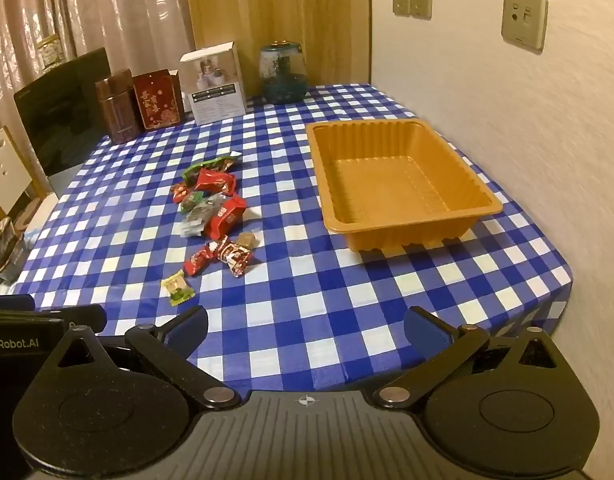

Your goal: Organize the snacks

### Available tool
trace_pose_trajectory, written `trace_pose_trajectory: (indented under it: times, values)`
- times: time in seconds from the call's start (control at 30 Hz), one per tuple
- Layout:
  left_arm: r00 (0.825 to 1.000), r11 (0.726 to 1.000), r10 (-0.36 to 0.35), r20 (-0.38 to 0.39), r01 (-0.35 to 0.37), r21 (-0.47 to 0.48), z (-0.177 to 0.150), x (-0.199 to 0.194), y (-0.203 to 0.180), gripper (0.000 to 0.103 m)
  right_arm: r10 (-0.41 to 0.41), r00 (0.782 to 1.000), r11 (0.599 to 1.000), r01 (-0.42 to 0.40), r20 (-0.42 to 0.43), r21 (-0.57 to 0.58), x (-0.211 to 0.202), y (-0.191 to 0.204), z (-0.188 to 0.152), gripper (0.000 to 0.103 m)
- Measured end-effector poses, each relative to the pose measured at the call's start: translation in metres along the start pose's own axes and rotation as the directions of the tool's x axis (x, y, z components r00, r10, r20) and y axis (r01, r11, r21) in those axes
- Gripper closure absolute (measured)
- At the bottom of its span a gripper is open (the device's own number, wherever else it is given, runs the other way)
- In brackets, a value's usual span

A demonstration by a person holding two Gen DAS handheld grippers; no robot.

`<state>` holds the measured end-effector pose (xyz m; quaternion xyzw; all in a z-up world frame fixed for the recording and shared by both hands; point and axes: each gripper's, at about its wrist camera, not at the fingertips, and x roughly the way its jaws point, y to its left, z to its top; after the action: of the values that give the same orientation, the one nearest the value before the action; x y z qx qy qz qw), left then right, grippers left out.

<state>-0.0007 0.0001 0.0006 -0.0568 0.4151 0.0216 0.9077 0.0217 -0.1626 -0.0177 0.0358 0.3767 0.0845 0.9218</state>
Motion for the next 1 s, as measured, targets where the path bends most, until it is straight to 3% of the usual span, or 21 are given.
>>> trace_pose_trajectory:
  times: [1.0]
  values:
    - [1.0,1.0,0.012,0.003,-0.012,0.011,-0.002,0.0005,-0.0038,0.0,-0.006,1.0,1.0,0.006,0.004,-0.002,0.003,-0.0019,-0.0007,0.0]
